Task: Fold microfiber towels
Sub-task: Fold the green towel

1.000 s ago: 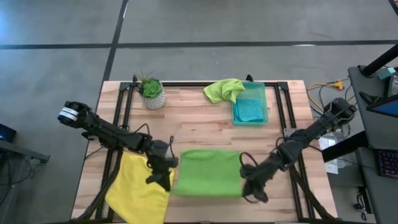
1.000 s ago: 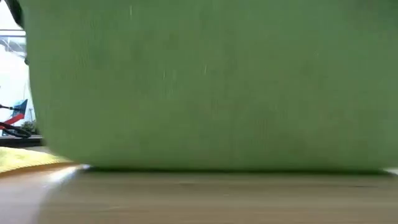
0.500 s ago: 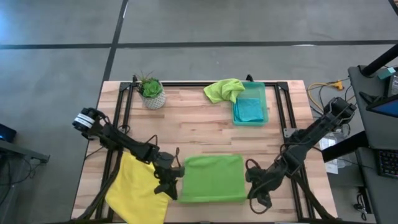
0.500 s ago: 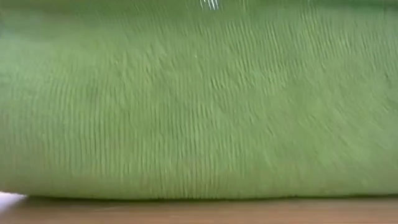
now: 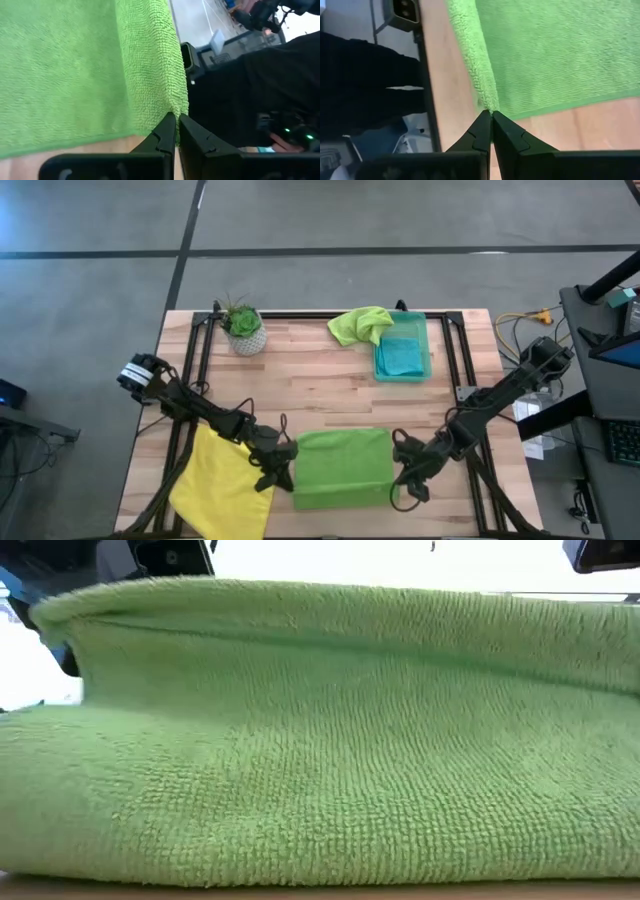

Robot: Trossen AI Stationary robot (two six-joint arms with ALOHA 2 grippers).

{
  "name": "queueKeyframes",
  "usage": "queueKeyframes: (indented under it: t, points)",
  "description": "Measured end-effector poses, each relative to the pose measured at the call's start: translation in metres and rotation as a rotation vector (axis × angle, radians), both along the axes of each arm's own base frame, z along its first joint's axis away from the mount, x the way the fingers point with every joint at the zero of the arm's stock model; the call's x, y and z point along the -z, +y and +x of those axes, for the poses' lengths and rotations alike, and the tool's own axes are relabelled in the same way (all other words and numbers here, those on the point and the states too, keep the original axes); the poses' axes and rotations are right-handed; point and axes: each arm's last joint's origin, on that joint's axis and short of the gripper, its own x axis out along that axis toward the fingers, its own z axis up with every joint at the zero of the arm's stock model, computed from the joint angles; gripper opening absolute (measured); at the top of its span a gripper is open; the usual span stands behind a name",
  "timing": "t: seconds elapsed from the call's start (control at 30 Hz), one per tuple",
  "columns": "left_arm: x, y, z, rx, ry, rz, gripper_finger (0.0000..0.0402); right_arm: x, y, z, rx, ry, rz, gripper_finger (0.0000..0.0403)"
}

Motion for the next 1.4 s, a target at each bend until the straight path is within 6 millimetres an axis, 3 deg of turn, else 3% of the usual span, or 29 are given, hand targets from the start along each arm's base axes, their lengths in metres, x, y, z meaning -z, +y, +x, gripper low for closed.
queueKeyframes:
  t: [0.5, 0.73, 1.4]
  points:
    - [0.014, 0.014, 0.000, -0.204, 0.033, 0.217, 0.0000, 0.020, -0.025, 0.003, 0.059, 0.036, -0.063, 0.0009]
    - [0.015, 0.015, 0.000, -0.235, 0.039, 0.241, 0.0000, 0.025, -0.034, 0.005, 0.087, 0.040, -0.088, 0.0009]
    - [0.025, 0.026, -0.008, -0.356, 0.136, 0.429, 0.0000, 0.042, -0.047, -0.002, 0.249, 0.056, -0.179, 0.0009]
